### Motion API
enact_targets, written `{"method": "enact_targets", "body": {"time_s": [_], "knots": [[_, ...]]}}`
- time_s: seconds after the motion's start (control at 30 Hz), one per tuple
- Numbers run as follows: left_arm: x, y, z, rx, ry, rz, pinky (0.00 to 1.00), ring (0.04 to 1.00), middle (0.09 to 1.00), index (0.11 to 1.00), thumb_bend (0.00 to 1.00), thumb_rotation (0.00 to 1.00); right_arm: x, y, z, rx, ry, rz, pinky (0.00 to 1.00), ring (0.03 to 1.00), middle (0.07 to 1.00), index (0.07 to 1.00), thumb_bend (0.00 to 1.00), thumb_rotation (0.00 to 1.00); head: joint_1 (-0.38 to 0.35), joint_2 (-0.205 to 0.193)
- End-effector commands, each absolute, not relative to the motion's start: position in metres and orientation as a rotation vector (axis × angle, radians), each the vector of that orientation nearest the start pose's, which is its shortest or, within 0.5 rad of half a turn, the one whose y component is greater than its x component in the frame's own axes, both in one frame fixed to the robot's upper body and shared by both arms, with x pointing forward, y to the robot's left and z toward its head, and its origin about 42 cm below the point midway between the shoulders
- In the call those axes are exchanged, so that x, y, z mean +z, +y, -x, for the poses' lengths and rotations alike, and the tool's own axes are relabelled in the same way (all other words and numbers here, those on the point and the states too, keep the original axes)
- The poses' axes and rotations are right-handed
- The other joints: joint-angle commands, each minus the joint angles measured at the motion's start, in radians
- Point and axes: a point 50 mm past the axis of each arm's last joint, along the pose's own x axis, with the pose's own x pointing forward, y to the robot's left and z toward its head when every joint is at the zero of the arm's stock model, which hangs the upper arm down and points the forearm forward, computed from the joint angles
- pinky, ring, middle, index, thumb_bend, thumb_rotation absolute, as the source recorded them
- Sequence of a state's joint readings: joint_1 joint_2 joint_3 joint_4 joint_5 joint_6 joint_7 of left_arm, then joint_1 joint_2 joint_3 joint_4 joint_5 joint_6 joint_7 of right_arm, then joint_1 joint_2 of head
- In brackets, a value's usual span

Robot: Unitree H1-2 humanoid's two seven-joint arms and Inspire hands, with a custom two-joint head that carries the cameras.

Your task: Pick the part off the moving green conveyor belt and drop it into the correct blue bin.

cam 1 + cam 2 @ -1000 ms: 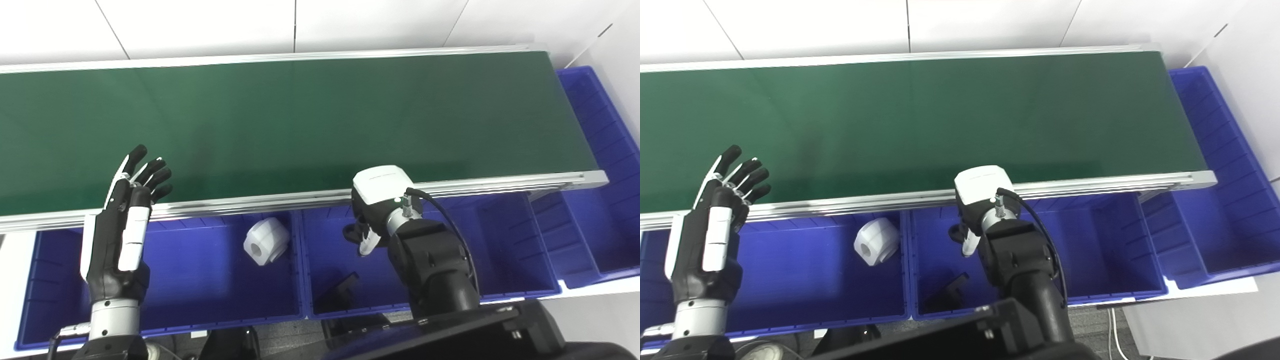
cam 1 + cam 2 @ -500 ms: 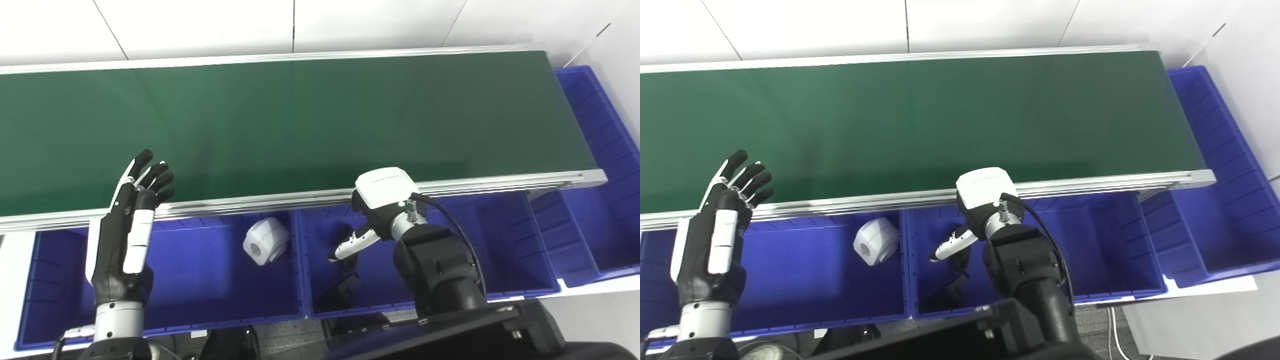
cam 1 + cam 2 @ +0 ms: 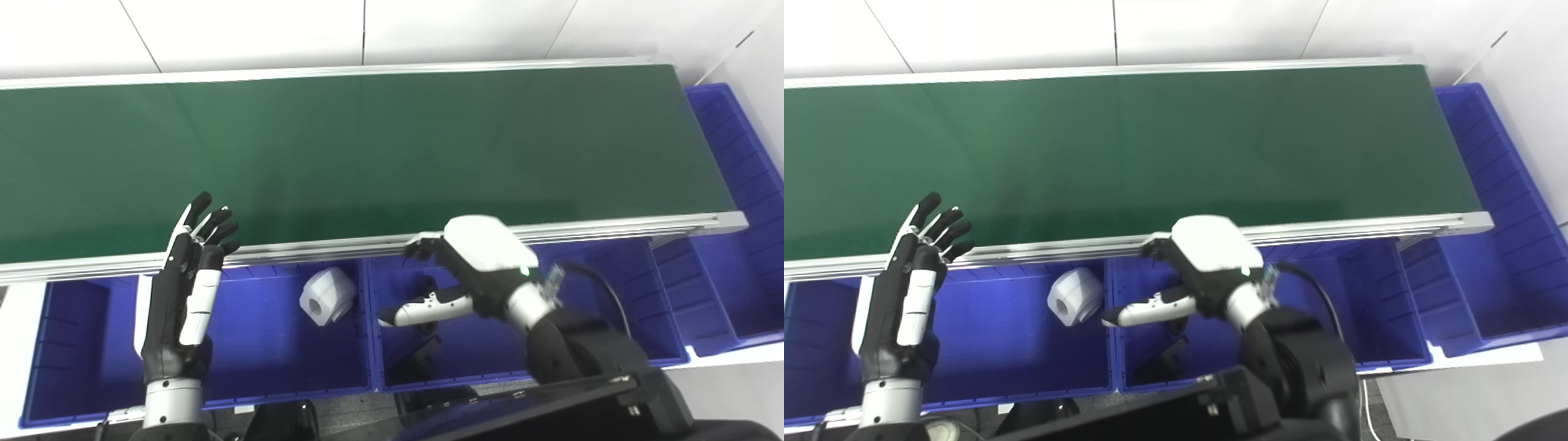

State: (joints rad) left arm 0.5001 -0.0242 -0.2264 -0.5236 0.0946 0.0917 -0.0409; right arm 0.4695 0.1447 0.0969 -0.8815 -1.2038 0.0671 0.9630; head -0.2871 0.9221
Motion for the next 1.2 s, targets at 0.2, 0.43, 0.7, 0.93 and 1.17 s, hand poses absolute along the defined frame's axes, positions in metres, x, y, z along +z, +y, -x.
{"method": "enact_targets", "body": {"time_s": [0.2,0.43,0.7,0.93,1.17], "knots": [[0.136,0.154,-0.114,-0.101,-0.009,-0.016,0.78,0.836,0.854,0.883,0.50,0.85,0.163,-0.167,-0.086,-0.113,0.038,0.220,0.47,0.545,0.599,0.620,0.50,0.87,0.098,-0.067],[0.126,0.148,-0.108,-0.090,-0.025,-0.019,0.80,0.846,0.873,0.875,0.48,0.83,0.129,-0.175,-0.071,-0.229,0.037,-0.025,0.75,0.770,0.837,0.798,0.54,0.95,0.107,-0.135],[0.113,0.152,-0.104,-0.094,-0.042,-0.026,0.78,0.841,0.870,0.869,0.53,0.80,0.114,-0.166,-0.061,-0.273,0.053,-0.103,0.75,0.804,0.866,0.822,0.58,0.97,0.085,-0.207],[0.099,0.163,-0.106,-0.086,-0.030,-0.025,0.82,0.866,0.881,0.888,0.51,0.82,0.097,-0.150,-0.061,-0.273,0.035,-0.069,0.74,0.790,0.867,0.834,0.58,1.00,-0.003,-0.265],[0.096,0.166,-0.110,-0.072,-0.073,-0.030,0.87,0.896,0.925,0.944,0.49,0.90,0.088,-0.148,-0.065,-0.255,0.024,-0.003,0.75,0.806,0.884,0.867,0.61,1.00,-0.017,-0.263]]}}
